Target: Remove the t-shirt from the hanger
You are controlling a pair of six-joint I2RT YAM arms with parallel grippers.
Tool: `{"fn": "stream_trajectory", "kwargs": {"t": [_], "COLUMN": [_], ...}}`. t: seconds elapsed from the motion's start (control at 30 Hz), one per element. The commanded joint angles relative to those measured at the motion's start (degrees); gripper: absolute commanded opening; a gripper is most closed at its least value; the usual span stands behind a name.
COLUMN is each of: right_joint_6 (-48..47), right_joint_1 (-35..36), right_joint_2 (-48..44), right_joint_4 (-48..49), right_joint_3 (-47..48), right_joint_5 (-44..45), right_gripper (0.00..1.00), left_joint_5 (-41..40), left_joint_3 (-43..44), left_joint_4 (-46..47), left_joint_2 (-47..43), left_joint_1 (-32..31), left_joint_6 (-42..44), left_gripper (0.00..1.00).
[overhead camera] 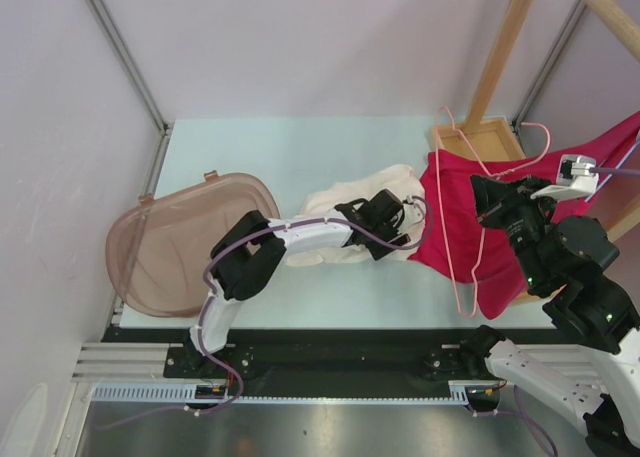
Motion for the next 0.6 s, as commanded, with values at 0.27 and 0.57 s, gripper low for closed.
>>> {"fn": "stream_trajectory", "kwargs": {"t": [0.27,0.57], "right_joint_6": [2.39,2.84], "right_joint_1": [0.15,0.15], "right_joint_2": [-1.42,-2.91], "right_joint_4": [1.43,-1.91], "right_joint_3": [0.78,2.9], "right_joint_5": [-0.16,2.2], "right_gripper": [0.0,0.0], "left_joint_5": [-3.55,2.42], "left_joint_3": [-0.9,-3.89], "left_joint_4": [1.18,-0.76], "left_joint_2": [-4.86,-21.13], "left_joint_1": [-0.13,4.87], "left_joint_6": [-2.37,-17.83], "left_gripper": [0.14,0.0]}}
